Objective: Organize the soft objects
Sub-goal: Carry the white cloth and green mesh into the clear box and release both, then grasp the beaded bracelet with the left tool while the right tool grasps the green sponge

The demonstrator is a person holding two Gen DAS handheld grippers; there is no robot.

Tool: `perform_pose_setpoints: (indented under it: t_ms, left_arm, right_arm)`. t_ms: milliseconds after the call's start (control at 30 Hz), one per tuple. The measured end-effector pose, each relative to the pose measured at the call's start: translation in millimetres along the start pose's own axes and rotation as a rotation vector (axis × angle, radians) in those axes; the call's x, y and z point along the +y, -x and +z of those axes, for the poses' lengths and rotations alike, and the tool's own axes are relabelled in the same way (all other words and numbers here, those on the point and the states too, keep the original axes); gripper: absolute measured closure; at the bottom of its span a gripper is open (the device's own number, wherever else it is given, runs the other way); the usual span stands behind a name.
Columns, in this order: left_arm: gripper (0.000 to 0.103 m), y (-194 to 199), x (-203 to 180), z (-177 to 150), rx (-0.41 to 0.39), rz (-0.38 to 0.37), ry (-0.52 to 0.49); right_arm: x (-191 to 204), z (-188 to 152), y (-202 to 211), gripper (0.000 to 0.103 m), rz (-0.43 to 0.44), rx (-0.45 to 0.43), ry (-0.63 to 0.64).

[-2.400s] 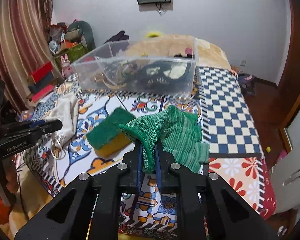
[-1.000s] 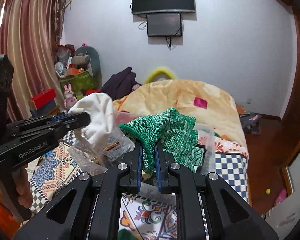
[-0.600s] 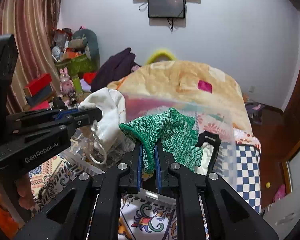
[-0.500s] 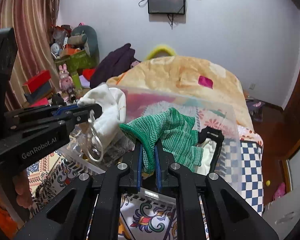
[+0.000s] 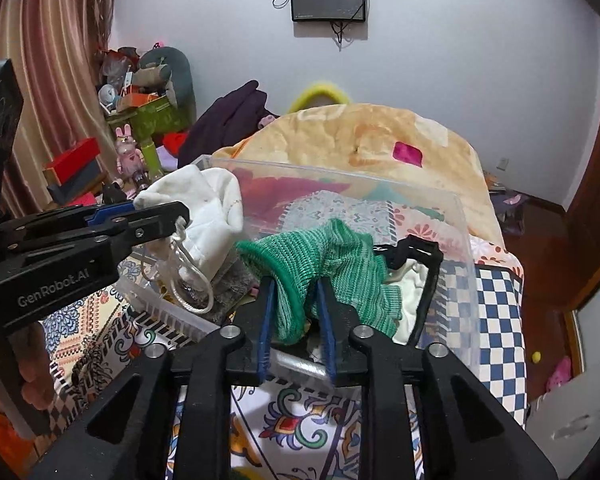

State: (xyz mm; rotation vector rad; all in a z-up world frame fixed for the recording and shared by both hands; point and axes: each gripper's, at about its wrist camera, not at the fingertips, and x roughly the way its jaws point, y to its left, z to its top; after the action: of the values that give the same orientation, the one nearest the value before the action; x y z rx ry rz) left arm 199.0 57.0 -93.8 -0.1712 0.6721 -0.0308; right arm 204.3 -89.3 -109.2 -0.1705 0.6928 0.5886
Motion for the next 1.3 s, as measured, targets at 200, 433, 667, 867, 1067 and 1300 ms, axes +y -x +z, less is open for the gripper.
perform_pose_setpoints:
  t_ms: [200, 433, 667, 867, 1067, 1300]
  left_arm:
    - [0.055, 32, -5, 1, -0.058, -0.011, -0.018]
    - [0.036, 78, -15, 3, -0.157, 0.003, -0.059]
    - [0.006, 111, -15, -8, -0.199, 0.007, -0.062]
    - [0.004, 112, -6, -30, -0.153, 0.045, -0.066]
    - [0.003, 96, 8, -59, -0.061, 0.084, -0.062]
    - [0.003, 69, 25, -100, 0.065, 0.110, -0.029]
  right_arm:
    - [0, 2, 21, 0.073, -0.007, -0.049, 0.005]
    - [2, 3, 52, 0.055, 0.013, -0.126, -0.010]
    - [6, -8, 73, 0.030, -0.003, -0.173, -0.010]
    - [12, -29, 73, 0.020, -0.003, -0.141, -0.017]
    - [19, -53, 58, 0.020, -0.001, -0.069, -0.014]
    - [22, -77, 36, 0.020, 0.023, 0.034, -0.032]
